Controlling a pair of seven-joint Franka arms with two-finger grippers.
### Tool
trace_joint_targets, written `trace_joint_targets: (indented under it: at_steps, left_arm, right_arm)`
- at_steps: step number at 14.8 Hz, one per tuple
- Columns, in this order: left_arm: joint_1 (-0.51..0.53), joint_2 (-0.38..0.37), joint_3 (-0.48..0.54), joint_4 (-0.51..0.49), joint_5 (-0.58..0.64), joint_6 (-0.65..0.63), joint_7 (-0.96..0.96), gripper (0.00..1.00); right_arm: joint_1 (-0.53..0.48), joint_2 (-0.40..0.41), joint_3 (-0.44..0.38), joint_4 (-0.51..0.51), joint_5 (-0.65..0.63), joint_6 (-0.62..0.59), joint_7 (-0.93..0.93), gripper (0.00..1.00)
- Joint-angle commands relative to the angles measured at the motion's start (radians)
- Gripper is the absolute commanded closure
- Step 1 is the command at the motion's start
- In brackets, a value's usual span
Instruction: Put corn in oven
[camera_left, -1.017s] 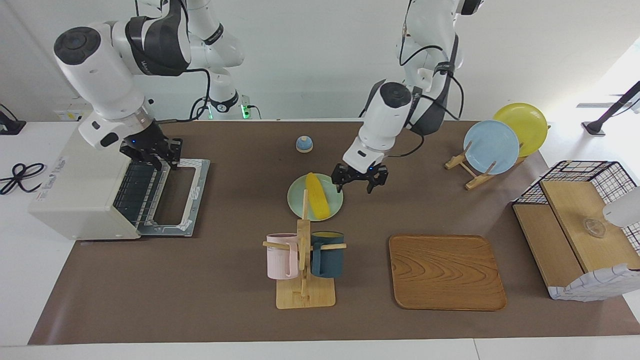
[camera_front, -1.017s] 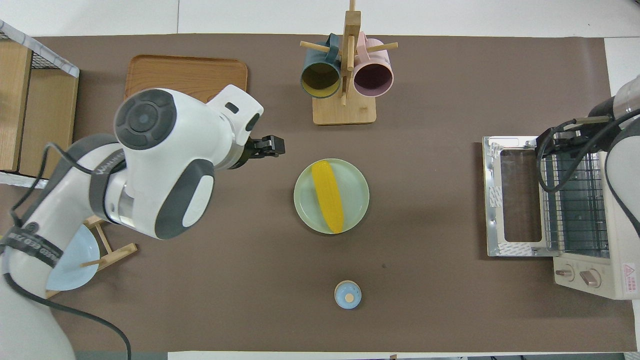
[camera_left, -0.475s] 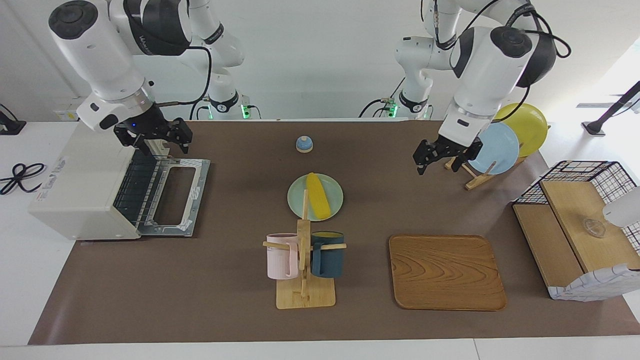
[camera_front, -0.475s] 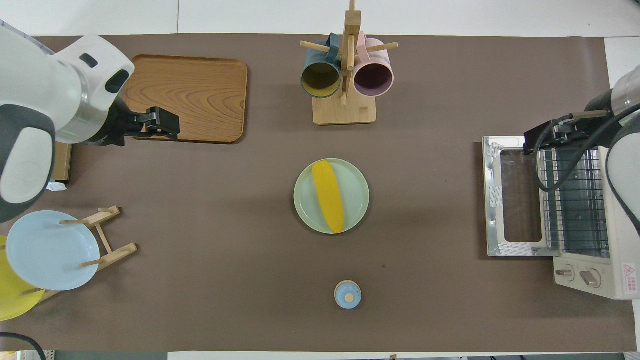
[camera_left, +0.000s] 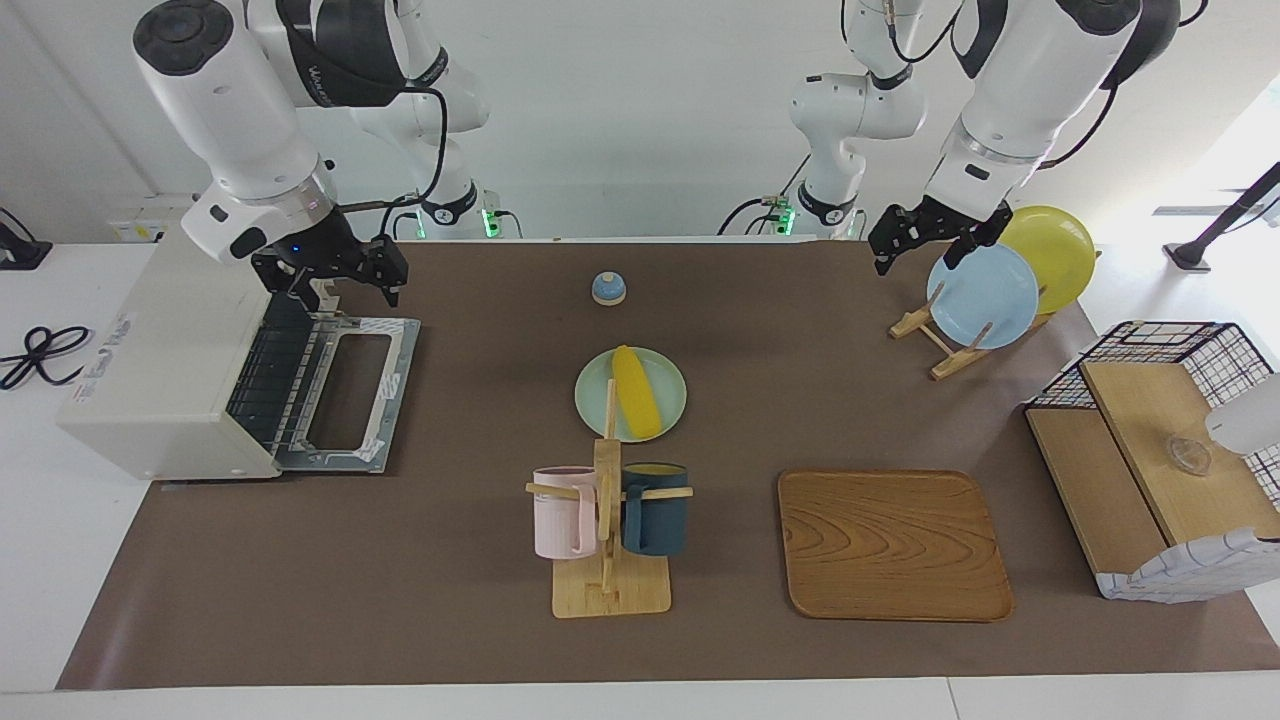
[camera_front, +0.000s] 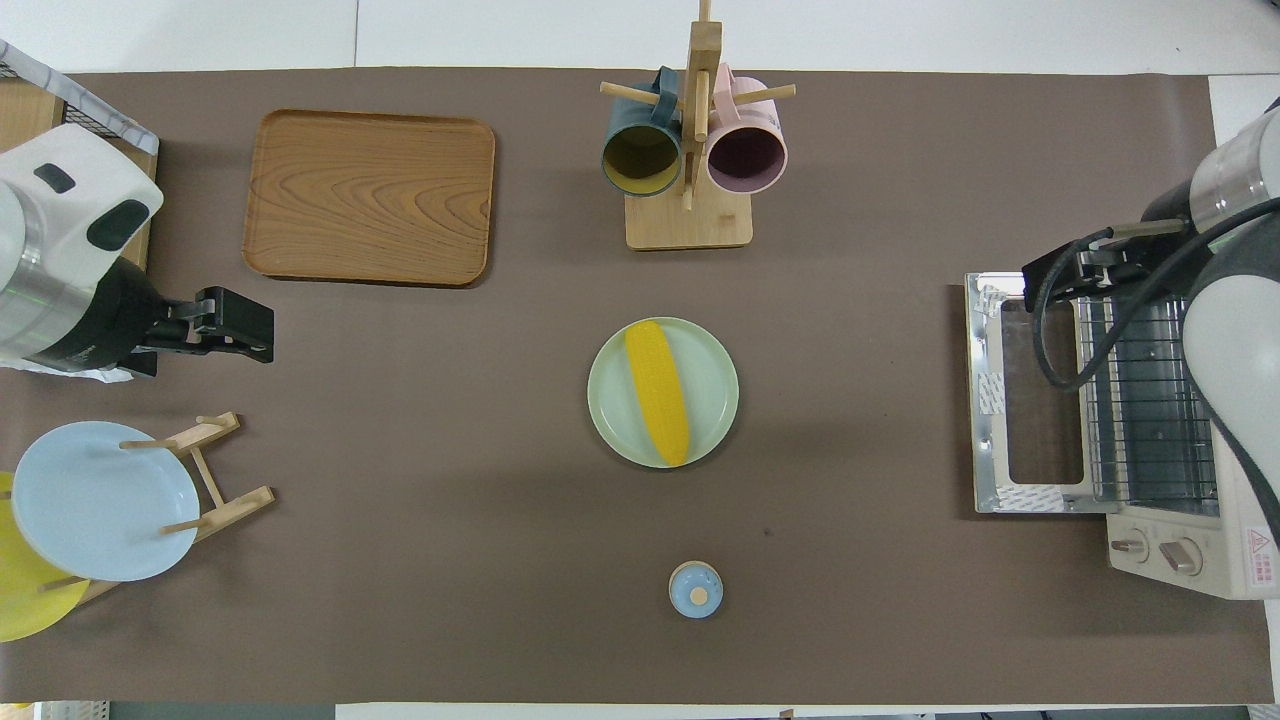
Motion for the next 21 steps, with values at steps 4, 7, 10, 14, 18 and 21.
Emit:
trace_joint_targets:
  at_steps: [4, 7, 10, 14, 18, 21]
  left_arm:
    - [0.102, 0.001, -0.054, 0.007, -0.006, 0.111, 0.040, 0.00]
    - [0.102, 0.019, -0.050, 0.046, -0.003, 0.111, 0.037, 0.00]
    - [0.123, 0.019, -0.053, 0.028, -0.003, 0.164, 0.037, 0.00]
    - [0.155, 0.019, -0.063, 0.028, 0.003, 0.114, 0.042, 0.00]
    - [0.160, 0.019, -0.068, 0.031, 0.007, 0.097, 0.045, 0.00]
    - [0.160, 0.022, -0.073, 0.046, 0.044, 0.042, 0.053, 0.00]
  right_arm:
    - [-0.012, -0.005, -0.013, 0.017, 0.019, -0.026, 0.024, 0.00]
    - [-0.012, -0.003, -0.013, 0.020, 0.022, -0.032, 0.024, 0.00]
    - [-0.009, -0.005, -0.015, 0.020, 0.020, -0.024, 0.024, 0.00]
    - [-0.010, -0.003, -0.012, 0.020, 0.022, -0.021, 0.025, 0.00]
    - [-0.029, -0.010, -0.015, 0.020, 0.013, -0.003, 0.024, 0.00]
    - [-0.024, -0.010, -0.013, 0.020, 0.017, -0.006, 0.024, 0.00]
